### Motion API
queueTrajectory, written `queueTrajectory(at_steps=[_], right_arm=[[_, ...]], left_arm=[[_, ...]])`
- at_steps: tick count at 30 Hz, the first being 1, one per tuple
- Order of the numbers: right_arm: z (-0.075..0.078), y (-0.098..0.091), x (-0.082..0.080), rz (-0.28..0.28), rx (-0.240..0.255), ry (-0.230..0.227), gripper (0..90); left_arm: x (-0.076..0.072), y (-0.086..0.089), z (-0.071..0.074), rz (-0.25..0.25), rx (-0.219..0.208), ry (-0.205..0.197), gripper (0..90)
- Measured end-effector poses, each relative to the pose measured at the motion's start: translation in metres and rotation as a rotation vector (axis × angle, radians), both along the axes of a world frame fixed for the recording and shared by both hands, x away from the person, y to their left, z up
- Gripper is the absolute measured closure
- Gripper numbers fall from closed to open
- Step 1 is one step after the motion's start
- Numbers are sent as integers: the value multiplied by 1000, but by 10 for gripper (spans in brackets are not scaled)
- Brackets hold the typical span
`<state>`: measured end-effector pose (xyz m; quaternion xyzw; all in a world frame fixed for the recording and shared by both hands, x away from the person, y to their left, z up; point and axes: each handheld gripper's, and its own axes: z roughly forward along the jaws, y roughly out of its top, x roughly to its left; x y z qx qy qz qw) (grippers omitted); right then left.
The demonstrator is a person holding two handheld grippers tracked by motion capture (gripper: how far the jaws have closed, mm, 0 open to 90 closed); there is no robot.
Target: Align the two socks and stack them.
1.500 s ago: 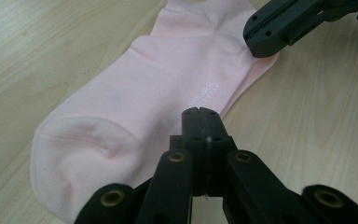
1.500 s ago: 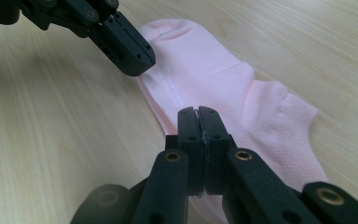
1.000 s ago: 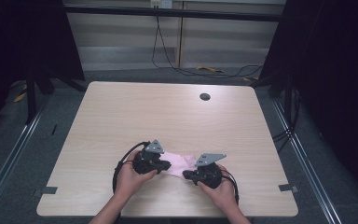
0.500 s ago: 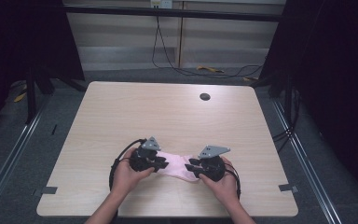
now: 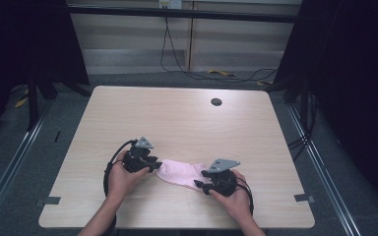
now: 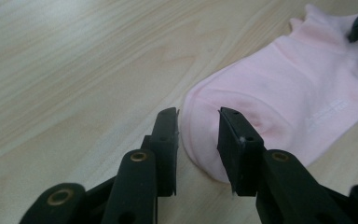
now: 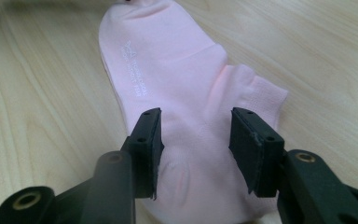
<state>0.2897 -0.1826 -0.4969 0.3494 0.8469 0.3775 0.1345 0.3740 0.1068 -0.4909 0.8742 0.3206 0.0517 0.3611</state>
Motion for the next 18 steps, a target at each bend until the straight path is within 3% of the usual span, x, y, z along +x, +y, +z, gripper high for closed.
queueTrajectory(at_steps=[10,15,18], right_arm=[[-2,0,-2,11,-5,-11,533],[-4,-1,-3,9,3,-13,529],[-4,0,-3,12,-1,-20,525]], left_arm=[[0,-6,-5,-12,22,-9,669],[2,-7,-7,-31,12,-23,679],[2,-8,-8,-37,-16,-14,740]])
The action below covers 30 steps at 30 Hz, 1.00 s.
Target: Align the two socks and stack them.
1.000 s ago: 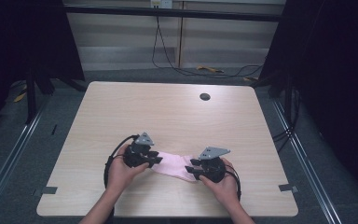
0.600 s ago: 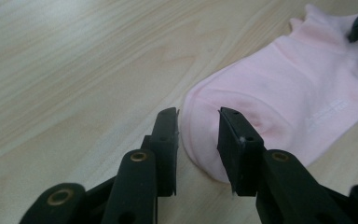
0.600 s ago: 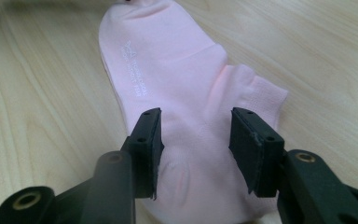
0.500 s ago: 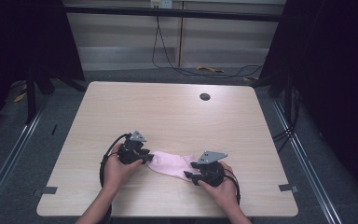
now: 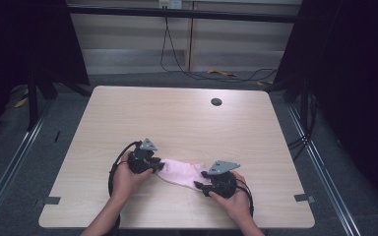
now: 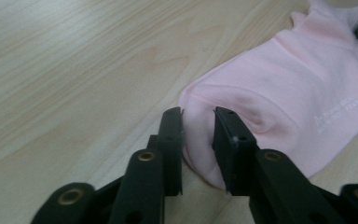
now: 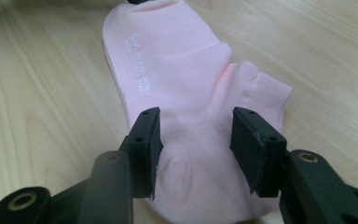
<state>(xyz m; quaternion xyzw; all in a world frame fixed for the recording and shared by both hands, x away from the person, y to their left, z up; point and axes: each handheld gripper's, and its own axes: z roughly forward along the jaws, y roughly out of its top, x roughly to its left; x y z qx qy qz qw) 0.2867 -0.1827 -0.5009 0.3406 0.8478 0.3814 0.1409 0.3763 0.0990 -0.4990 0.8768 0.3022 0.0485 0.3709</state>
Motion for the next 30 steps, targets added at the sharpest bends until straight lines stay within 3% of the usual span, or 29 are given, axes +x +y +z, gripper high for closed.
queueTrajectory(at_steps=[4,13,19,22,26,30], right_arm=[[0,0,-1,-3,1,-4,522],[5,-5,-2,-18,4,15,489],[21,-14,7,-62,-3,-58,643],[18,-12,16,-45,0,-43,690],[9,-5,19,-23,-64,-22,724],[8,-7,16,-28,-50,-14,737]], left_arm=[[-1,0,-2,2,-30,2,803],[-1,-6,3,-6,32,5,848],[0,-7,4,-10,36,10,850],[0,-7,4,-18,43,9,852],[0,-7,4,-7,32,16,858],[1,-8,4,-8,41,19,865]])
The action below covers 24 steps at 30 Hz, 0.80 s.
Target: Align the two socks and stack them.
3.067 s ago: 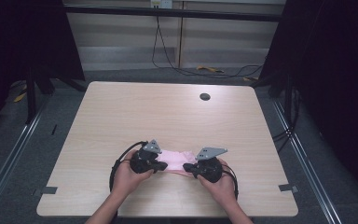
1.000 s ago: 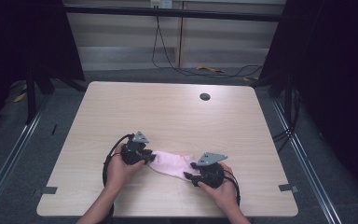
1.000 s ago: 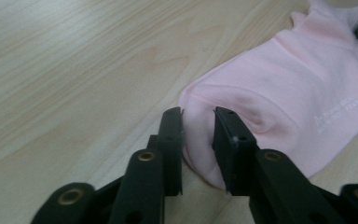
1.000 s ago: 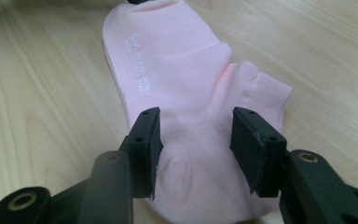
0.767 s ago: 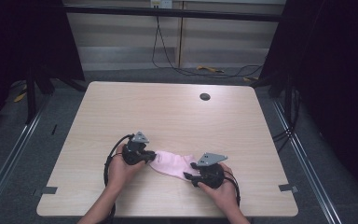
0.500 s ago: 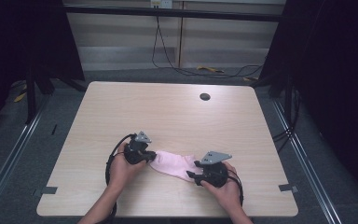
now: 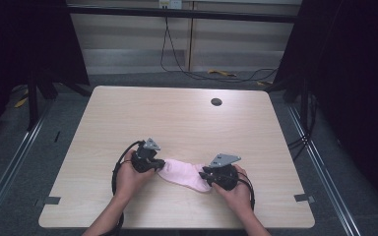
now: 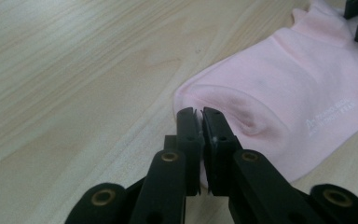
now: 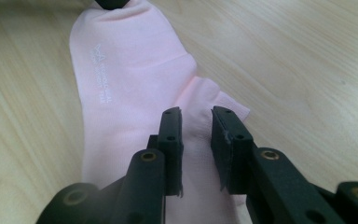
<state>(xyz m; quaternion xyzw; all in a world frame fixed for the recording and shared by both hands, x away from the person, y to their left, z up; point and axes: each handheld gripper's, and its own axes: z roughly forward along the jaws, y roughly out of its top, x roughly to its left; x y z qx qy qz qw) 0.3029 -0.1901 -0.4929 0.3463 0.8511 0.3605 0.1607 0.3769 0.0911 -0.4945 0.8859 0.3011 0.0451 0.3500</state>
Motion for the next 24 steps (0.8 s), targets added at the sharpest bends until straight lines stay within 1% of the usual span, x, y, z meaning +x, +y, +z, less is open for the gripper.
queueTrajectory(at_steps=[2,3,4,5,6,8,10,11,13,14,15,16,18,19,20,21,22,23,24], right_arm=[[0,-1,-3,14,-5,0,737],[1,-1,-6,18,-6,5,735],[1,-1,-8,24,-4,8,733],[1,-1,-10,30,1,18,734],[1,-1,-12,31,7,17,732],[1,-1,-15,40,16,28,721],[2,-1,-16,48,34,40,714],[2,-1,-17,48,40,41,706],[2,-2,-17,42,48,35,672],[3,-3,-17,30,50,34,646],[3,-5,-16,23,57,34,647],[3,-7,-16,22,59,31,646],[3,-9,-16,16,59,26,645],[2,-10,-17,16,56,25,646],[2,-11,-17,14,53,25,647],[0,-11,-17,13,50,32,648],[0,-11,-17,13,50,32,648],[-1,-11,-17,11,48,33,648],[-2,-10,-17,15,43,33,647]], left_arm=[[2,0,0,4,-4,12,866],[3,1,1,-5,3,12,867],[3,-1,1,1,3,7,867],[3,-1,1,7,4,9,868],[4,-1,2,2,7,10,869],[7,-1,2,1,6,13,869],[10,-3,1,7,2,16,869],[12,-4,2,6,-2,22,869],[13,-6,3,10,-14,12,865],[13,-6,5,12,-13,15,862],[13,-4,6,15,-19,4,855],[12,-3,7,28,-33,-1,844],[12,1,9,44,-43,3,824],[12,3,9,48,-44,7,803],[12,4,8,60,-42,1,781],[12,5,7,59,-40,6,751],[12,5,5,62,-43,19,751],[12,5,3,63,-37,25,721],[11,4,2,60,-35,24,704]])
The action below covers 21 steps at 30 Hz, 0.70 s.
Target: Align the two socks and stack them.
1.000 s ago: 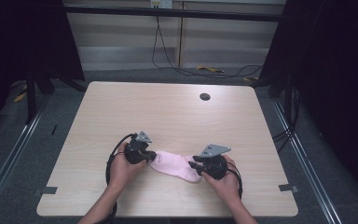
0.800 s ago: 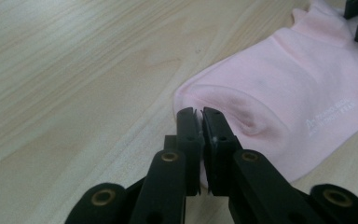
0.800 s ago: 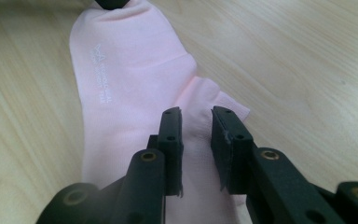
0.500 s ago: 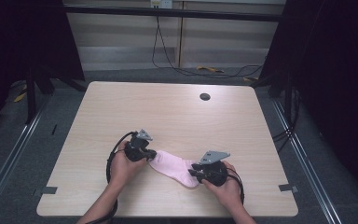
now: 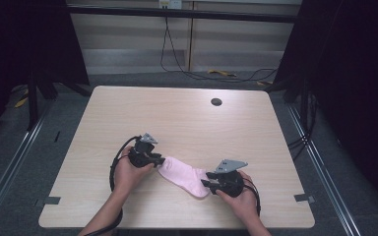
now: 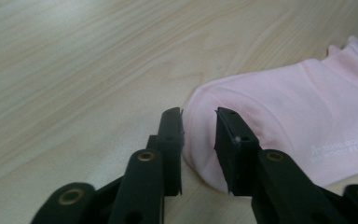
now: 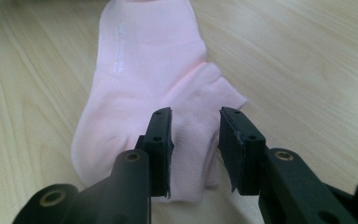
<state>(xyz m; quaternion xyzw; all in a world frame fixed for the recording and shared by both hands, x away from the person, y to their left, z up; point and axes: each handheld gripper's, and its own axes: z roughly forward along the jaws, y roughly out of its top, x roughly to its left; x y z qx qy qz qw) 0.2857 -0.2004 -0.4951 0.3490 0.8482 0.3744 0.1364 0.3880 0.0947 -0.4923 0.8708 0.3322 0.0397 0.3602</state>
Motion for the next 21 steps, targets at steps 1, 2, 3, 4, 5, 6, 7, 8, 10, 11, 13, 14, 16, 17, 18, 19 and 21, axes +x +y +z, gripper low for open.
queueTrajectory(at_steps=[1,2,3,4,5,6,7,8,10,11,13,14,16,17,18,19,21], right_arm=[[-1,1,0,-1,-4,3,647],[-2,1,0,-2,-3,5,646],[-2,1,0,-1,-4,3,646],[-2,1,0,1,-7,2,646],[-2,1,0,1,-7,2,646],[-2,2,0,0,-8,2,646],[-2,2,0,0,-8,1,646],[-2,2,0,2,-8,-1,645],[-3,2,0,0,-7,-4,638],[-3,2,0,-2,-6,-7,632],[-3,3,-1,-14,-7,-6,603],[-3,2,-1,-15,-6,-10,582],[-2,2,-1,-12,-4,-15,539],[-1,2,-1,-15,-6,-16,517],[-1,3,-1,-12,-13,-14,500],[0,3,-1,-7,-15,-17,484],[2,3,-2,3,-14,-21,434]], left_arm=[[-1,-1,-1,2,-1,4,691],[-1,-2,-2,1,4,4,666],[-2,-3,-3,-6,-1,14,660],[-2,-4,-4,-11,-8,12,642],[-4,-5,-4,-12,2,-9,644],[-5,-5,-4,-26,18,-15,669],[-6,-5,-4,-37,9,-6,726],[-6,-6,-4,-41,8,-9,754],[-6,-7,-4,-55,8,3,814],[-6,-7,-3,-55,9,2,822],[-7,-9,-2,-63,26,-2,839],[-7,-9,-2,-60,27,-4,842],[-6,-9,-2,-52,27,2,846],[-7,-9,-2,-48,25,4,848],[-7,-10,-2,-44,20,4,849],[-7,-10,-2,-43,20,3,849],[-7,-9,-2,-48,21,-5,850]])
